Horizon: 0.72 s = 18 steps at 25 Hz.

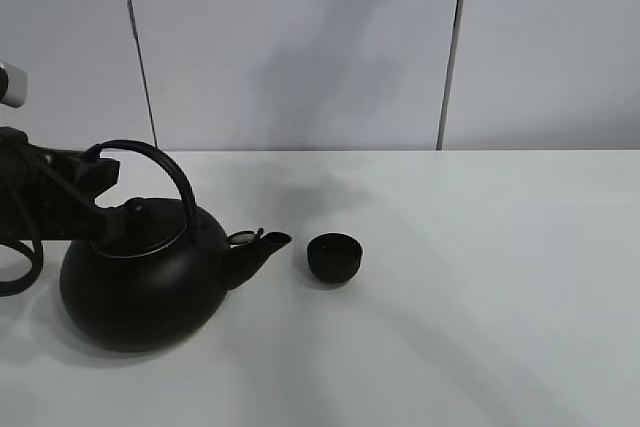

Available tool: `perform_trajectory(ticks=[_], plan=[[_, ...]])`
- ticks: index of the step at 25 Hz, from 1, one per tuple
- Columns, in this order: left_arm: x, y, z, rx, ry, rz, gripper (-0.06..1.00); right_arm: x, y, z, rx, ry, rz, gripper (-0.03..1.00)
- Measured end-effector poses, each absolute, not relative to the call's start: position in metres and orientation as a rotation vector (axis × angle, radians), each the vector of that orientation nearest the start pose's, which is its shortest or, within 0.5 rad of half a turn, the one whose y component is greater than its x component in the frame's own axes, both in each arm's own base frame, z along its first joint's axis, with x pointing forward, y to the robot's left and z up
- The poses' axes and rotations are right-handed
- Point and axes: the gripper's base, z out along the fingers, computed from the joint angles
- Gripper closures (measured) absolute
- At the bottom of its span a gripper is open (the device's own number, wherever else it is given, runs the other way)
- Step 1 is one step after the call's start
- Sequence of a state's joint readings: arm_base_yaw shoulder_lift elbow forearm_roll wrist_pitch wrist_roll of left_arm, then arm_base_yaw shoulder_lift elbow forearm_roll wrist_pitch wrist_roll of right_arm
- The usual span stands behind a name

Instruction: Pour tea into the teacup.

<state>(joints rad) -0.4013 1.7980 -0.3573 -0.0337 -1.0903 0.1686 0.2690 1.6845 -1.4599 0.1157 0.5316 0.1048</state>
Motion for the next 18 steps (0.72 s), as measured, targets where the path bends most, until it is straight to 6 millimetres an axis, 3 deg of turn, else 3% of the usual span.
perform_trajectory(ticks=[9, 18], plan=[[0.2435, -0.1041, 0.1272, 0.465, 1.767, -0.214, 0.74, 0.3776, 0.1096, 0.3304, -0.105, 2.253, 0.321, 0.35], [0.2406, -0.1032, 0.1295, 0.458, 1.743, -0.223, 0.59, 0.3776, 0.1096, 0.3304, -0.105, 2.253, 0.321, 0.35]])
